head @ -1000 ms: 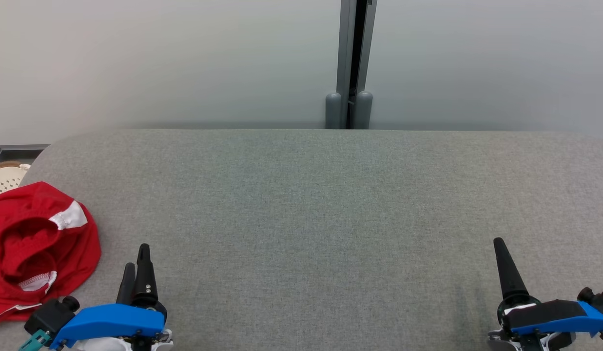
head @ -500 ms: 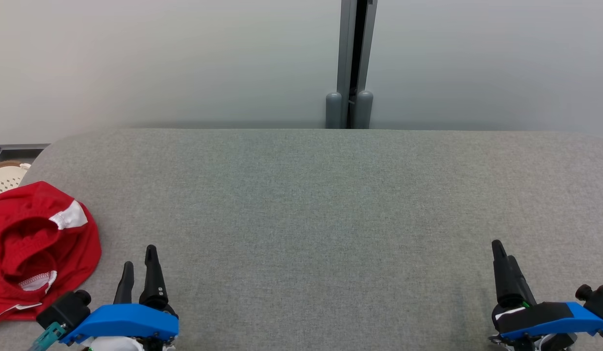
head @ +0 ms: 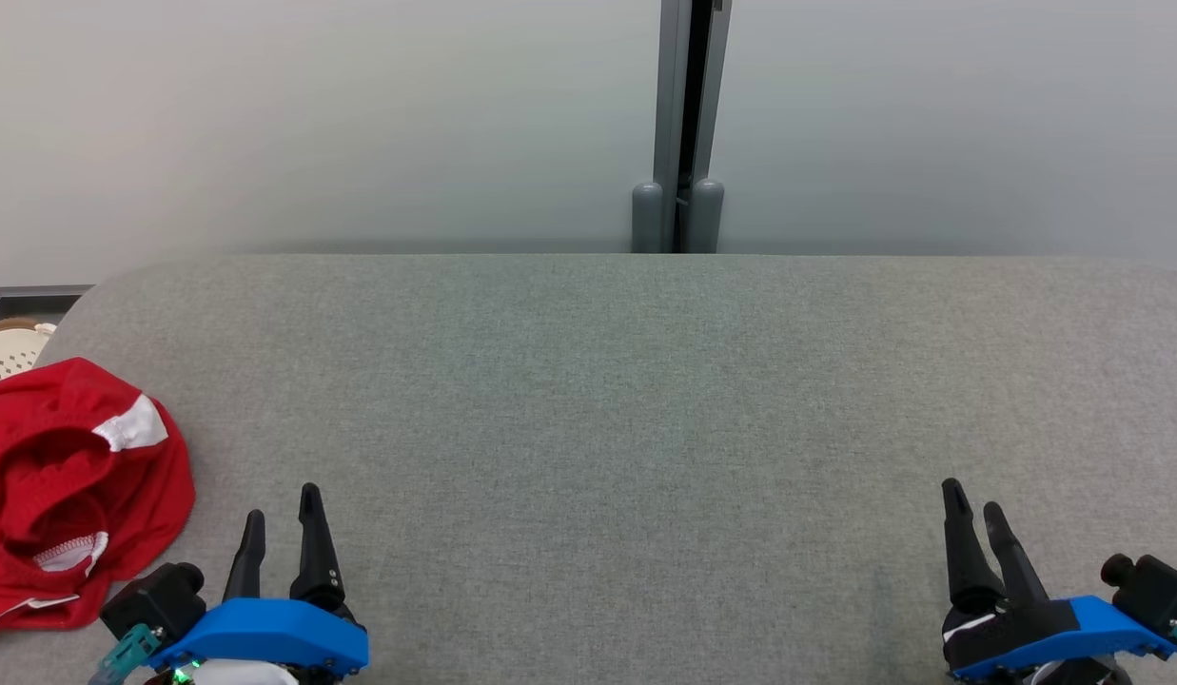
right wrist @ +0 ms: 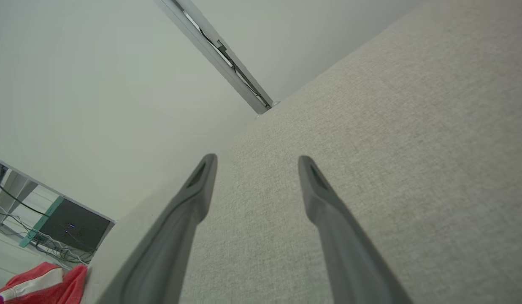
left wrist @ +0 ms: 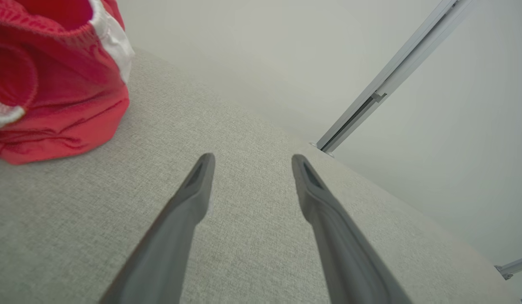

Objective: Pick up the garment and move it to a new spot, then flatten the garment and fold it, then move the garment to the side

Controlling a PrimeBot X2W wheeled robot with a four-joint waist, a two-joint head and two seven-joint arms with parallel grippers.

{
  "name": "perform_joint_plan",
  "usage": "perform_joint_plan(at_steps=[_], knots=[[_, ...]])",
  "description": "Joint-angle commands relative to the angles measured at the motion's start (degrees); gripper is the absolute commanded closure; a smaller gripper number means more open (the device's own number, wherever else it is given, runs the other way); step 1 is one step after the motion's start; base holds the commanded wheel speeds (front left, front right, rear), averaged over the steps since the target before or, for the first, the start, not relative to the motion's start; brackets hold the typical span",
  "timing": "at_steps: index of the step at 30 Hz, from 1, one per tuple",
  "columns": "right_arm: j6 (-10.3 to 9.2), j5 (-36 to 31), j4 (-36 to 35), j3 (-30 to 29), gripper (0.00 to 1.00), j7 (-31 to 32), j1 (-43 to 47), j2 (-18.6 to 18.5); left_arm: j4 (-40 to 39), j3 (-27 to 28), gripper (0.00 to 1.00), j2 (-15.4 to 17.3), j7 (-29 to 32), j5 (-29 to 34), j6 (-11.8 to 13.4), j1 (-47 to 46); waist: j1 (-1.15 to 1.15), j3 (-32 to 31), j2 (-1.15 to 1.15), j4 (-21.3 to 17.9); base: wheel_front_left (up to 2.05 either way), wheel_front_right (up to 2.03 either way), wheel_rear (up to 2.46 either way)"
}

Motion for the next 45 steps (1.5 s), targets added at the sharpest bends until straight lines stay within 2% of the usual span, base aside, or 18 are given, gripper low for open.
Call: perform_joint_plan(at_steps=[1,15,27,45], knots=[[0.09,-2.76,-0.06,-0.2,0.0,-0.63,0.34,-0.37,-0.09,0.03,0.0,0.41,-0.63,1.44,0.22,-0.57,0.0,-0.01,0.0,-0.04,0.0,0.0,0.0],[0.12,-13.6,-0.23,0.39,0.0,-2.77,0.31,-0.23,2.68,-0.55,0.0,0.48,-2.77,11.37,0.82,-0.23,0.0,0.24,0.0,-0.27,0.0,0.0,0.0],[0.13,-22.84,0.56,1.03,0.0,-4.39,-0.27,-0.24,4.21,-3.15,0.0,1.88,-4.36,19.63,1.37,-0.68,0.0,0.44,0.0,-0.22,0.0,0.0,0.0],[0.11,-30.87,3.1,0.61,0.0,-6.53,1.1,-0.3,5.72,-3.16,0.0,1.81,-6.5,26.05,3.44,1.13,0.0,0.35,0.0,0.0,0.0,0.0,0.0]])
